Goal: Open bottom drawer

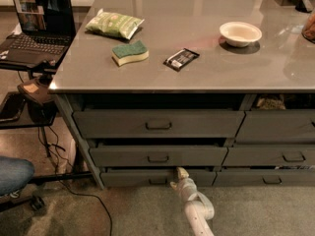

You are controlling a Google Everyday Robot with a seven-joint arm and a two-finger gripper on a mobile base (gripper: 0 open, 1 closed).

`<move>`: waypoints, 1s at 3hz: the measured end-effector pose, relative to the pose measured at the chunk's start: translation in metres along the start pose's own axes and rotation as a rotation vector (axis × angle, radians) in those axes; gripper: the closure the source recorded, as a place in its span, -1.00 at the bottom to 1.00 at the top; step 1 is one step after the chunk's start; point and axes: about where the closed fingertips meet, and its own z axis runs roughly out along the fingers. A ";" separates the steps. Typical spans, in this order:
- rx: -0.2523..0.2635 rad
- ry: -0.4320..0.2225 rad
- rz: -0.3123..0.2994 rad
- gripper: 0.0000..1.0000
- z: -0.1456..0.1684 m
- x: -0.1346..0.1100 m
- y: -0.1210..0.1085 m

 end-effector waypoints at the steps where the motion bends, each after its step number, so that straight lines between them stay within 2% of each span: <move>1: 0.000 0.000 0.000 1.00 0.000 0.000 0.000; 2: 0.000 0.000 0.000 1.00 -0.001 0.000 -0.002; 3: -0.027 0.015 -0.014 1.00 -0.003 0.002 -0.002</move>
Offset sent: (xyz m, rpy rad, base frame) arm -0.0129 -0.0085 -0.0208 -0.2138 0.2311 0.0786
